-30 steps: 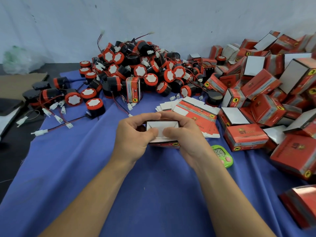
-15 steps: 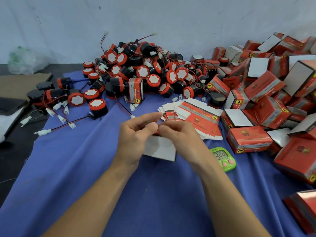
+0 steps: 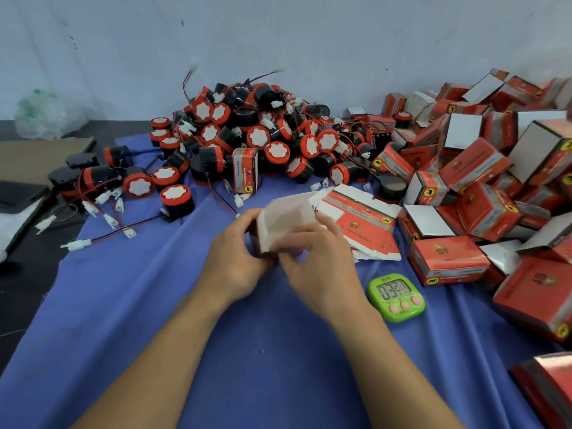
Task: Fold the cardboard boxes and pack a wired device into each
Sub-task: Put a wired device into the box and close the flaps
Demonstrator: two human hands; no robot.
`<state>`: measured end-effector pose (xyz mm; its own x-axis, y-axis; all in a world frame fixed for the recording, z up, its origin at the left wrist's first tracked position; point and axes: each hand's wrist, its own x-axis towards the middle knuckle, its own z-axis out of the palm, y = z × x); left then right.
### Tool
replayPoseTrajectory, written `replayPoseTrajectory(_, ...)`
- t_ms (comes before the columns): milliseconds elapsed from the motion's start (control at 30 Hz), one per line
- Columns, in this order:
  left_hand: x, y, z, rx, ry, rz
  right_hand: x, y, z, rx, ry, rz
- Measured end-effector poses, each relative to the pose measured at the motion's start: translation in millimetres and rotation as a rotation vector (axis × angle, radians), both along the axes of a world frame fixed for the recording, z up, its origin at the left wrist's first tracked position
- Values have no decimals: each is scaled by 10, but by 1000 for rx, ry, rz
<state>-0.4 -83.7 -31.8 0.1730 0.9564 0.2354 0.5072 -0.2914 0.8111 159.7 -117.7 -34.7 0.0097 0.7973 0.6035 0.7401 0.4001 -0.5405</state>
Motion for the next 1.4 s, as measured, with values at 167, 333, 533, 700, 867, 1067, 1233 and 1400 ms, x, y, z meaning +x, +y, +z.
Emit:
replayPoseTrajectory(167,-79,99,3,-159,-9,63,-153,13,-34,-90,284,-143)
replayPoseTrajectory(333,-99,169,12,-239,-60,92,-103,302,241,-129,569,-246)
replayPoseTrajectory(533,-62,200,-8,-290,-94,83,170,1265,661,-481,223,-286)
replayPoseTrajectory(700,-79,201,-13,-317,-119,88,226,1834,538,-662,-139,-217)
replayPoseTrajectory(867,-76,221,-13,-331,-114,88,271,1984,171,-557,-319,-337)
replayPoseTrajectory(1067,-76,199,-8,-334,-113,80,254,1964,215,-577,-275,-182)
replayPoseTrajectory(1233,-74,199,32,-364,-111,77,181,1950,396,-587,-686,-193)
replayPoseTrajectory(1400,-77,205,34,-372,-107,73,203,1883,635,-600,-820,-190)
